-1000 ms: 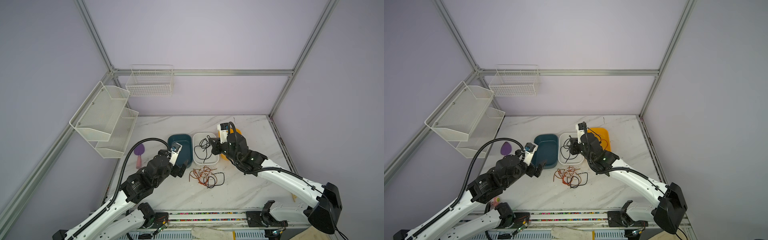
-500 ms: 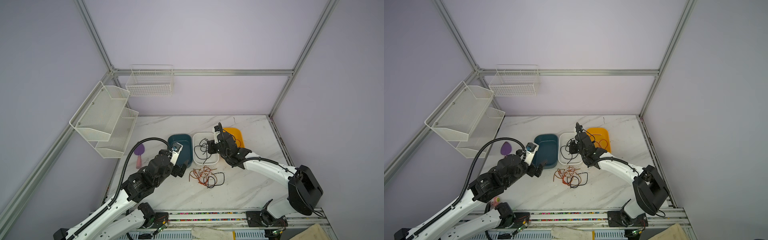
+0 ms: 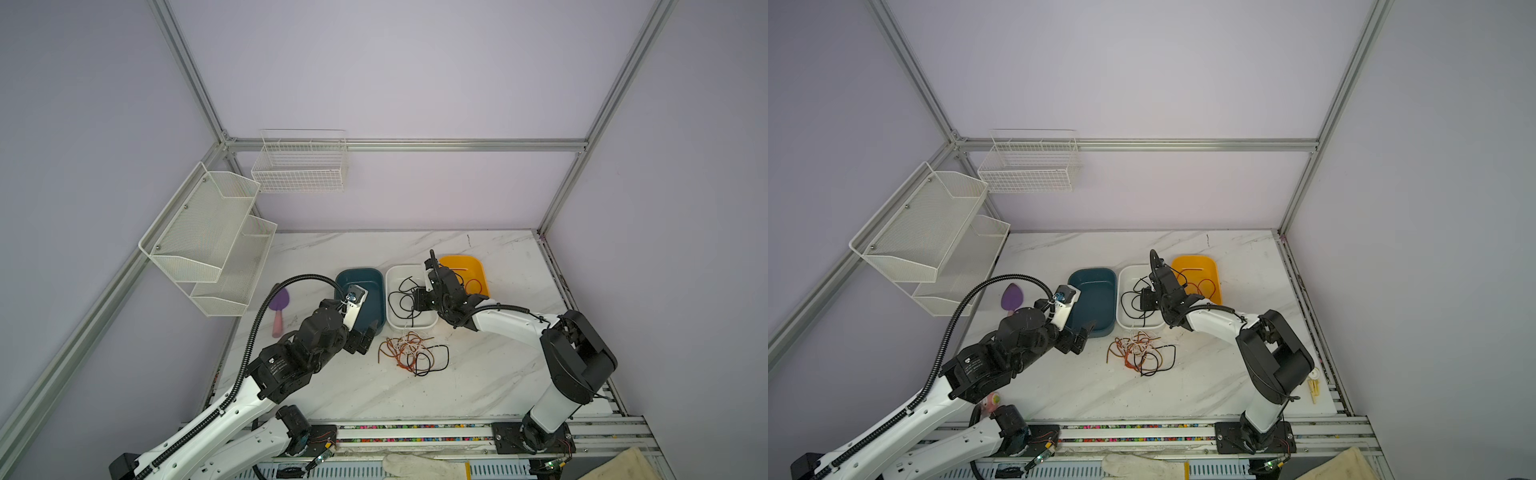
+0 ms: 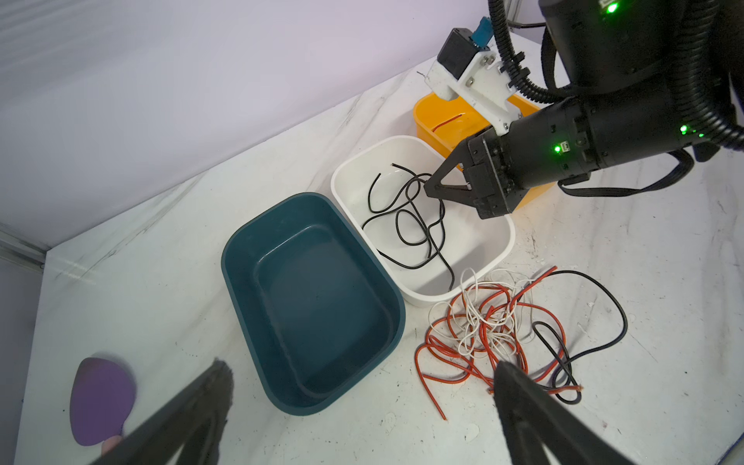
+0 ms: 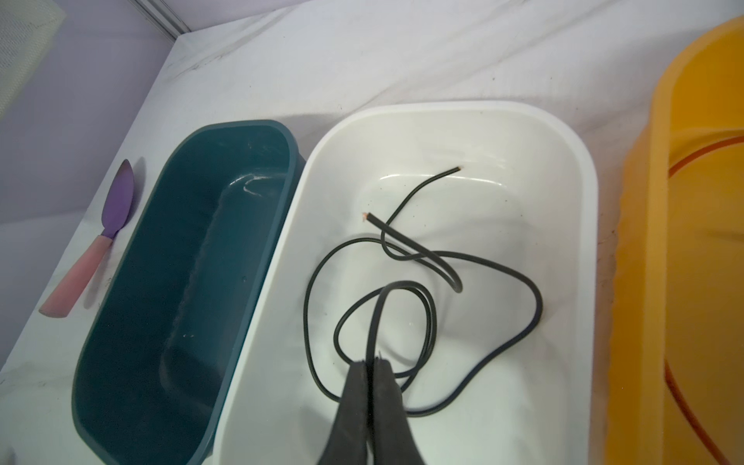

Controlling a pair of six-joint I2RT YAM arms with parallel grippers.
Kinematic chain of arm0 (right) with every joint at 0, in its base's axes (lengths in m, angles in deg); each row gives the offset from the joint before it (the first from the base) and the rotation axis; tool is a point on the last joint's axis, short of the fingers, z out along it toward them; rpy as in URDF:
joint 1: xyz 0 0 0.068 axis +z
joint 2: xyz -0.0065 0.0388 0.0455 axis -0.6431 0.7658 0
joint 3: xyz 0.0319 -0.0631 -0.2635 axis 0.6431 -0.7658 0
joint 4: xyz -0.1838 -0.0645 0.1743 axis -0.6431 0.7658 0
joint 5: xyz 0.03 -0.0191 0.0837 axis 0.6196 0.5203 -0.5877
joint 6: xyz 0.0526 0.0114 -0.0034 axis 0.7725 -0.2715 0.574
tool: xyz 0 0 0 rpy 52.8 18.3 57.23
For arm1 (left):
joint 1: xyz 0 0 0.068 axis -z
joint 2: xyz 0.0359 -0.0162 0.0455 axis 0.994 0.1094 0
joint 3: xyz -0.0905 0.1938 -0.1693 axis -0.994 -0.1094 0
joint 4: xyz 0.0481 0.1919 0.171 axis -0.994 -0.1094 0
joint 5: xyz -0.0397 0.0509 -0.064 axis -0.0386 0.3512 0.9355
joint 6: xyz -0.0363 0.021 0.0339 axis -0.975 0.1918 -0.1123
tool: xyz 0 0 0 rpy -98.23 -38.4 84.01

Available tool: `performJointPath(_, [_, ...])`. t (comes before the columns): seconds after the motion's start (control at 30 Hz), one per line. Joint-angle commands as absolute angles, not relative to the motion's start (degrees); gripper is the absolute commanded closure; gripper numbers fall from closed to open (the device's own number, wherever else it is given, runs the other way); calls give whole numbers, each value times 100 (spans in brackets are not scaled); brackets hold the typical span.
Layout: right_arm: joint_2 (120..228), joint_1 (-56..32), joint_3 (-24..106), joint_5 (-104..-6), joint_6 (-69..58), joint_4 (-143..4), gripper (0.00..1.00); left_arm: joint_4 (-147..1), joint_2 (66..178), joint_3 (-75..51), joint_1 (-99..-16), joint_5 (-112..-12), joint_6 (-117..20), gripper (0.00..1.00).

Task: Untangle the cables
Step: 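Lower the black wire into the white bin and open the right gripper, then move the right gripper back down to the wire bundle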

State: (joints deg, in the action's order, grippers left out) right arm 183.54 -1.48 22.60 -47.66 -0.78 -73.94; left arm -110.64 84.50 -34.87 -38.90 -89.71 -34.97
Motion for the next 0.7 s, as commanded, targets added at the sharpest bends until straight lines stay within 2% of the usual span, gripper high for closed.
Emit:
performJointPath(0.0, [18412, -179, 2260, -4968, -7, -7546, 100, -10850, 8442, -3717, -3865, -8940, -3372, 0])
performJointPath(0.37, [18244, -179, 2220, -5026, 58, -7520, 80, -10867, 8530, -3717, -3868, -8897, -3366, 0])
performJointPath(0.67, [17780, -179, 2129, -5030, 128, -7408, 74, -10876, 8557, -3709, -3868, -8872, -3361, 0])
